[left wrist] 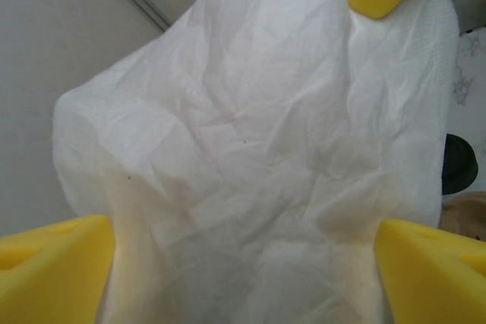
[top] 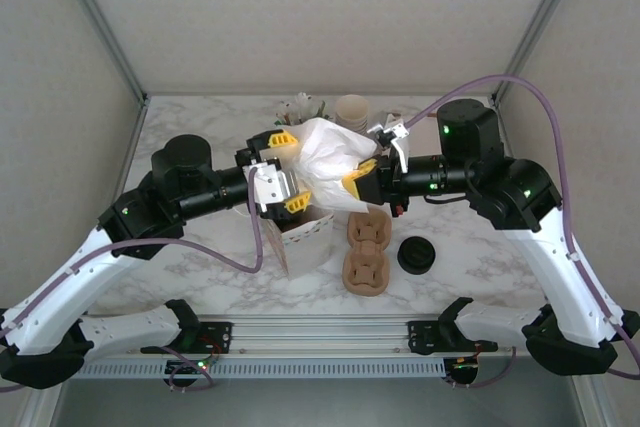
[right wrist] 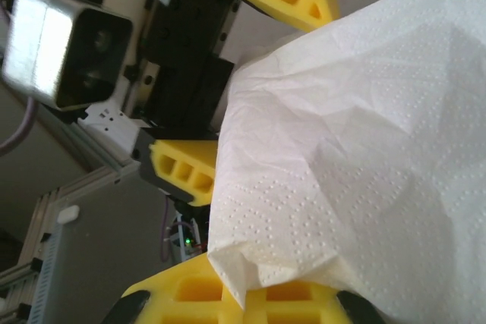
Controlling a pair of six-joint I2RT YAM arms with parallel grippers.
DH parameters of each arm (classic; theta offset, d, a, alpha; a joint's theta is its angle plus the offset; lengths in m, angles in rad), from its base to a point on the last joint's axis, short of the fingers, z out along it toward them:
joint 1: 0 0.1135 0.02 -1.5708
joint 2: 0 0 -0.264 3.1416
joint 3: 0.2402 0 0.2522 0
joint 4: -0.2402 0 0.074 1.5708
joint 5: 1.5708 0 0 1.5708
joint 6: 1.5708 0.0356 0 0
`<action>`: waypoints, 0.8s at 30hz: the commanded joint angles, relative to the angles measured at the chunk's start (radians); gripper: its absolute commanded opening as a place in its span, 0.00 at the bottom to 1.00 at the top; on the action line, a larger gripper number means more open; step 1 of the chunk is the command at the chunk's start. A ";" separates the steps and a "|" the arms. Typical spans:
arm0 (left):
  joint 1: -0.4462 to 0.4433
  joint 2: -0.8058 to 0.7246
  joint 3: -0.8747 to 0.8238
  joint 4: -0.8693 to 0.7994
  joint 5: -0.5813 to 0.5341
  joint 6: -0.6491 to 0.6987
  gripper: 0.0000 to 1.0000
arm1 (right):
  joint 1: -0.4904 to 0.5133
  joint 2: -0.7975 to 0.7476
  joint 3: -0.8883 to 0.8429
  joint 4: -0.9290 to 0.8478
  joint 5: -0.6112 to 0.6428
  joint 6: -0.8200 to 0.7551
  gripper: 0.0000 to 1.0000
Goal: Pack the takeout coffee
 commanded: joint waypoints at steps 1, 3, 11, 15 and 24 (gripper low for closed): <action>-0.012 0.010 0.030 -0.033 0.032 -0.025 0.77 | 0.021 0.015 0.030 0.045 -0.038 0.005 0.00; -0.013 0.009 0.026 -0.024 0.032 -0.031 0.71 | 0.022 0.020 0.029 0.049 -0.034 0.006 0.00; -0.013 -0.048 -0.007 0.032 0.027 -0.105 0.22 | 0.022 0.019 -0.052 0.107 0.031 0.051 0.02; -0.012 -0.083 -0.045 0.055 -0.024 -0.187 0.02 | 0.021 0.021 -0.099 0.176 0.034 0.098 0.28; -0.013 -0.151 -0.143 0.021 -0.127 -0.187 0.00 | 0.020 -0.012 -0.134 0.274 0.215 0.172 0.65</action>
